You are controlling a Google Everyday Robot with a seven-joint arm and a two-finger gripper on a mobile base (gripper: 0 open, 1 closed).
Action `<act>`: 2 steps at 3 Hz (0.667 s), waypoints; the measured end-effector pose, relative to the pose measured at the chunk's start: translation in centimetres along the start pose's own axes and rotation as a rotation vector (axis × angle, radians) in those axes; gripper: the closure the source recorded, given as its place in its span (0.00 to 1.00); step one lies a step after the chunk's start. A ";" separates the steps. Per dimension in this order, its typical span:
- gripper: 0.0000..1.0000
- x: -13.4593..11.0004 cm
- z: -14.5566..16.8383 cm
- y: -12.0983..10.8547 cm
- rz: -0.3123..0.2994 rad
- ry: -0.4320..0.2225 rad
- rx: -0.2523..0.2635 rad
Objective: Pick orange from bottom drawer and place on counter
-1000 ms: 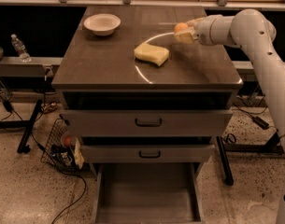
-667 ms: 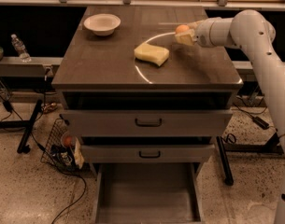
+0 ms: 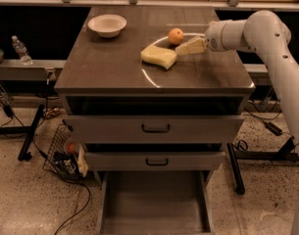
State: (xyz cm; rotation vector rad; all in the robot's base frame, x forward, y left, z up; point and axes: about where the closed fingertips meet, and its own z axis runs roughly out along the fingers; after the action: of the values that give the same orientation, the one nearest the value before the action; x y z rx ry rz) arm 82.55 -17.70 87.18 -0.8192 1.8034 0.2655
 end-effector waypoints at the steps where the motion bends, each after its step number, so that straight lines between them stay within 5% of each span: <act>1: 0.00 0.0 -0.7 0.1 0.006 -0.002 -0.011; 2: 0.00 -2.5 -3.9 -0.5 -0.014 -0.058 -0.013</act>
Offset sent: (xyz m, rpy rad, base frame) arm -0.0428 -0.0374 0.0896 0.0520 -0.1267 0.0525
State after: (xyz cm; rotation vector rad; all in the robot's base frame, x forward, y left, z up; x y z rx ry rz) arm 80.44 -19.17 91.02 -0.8248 1.7424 0.2892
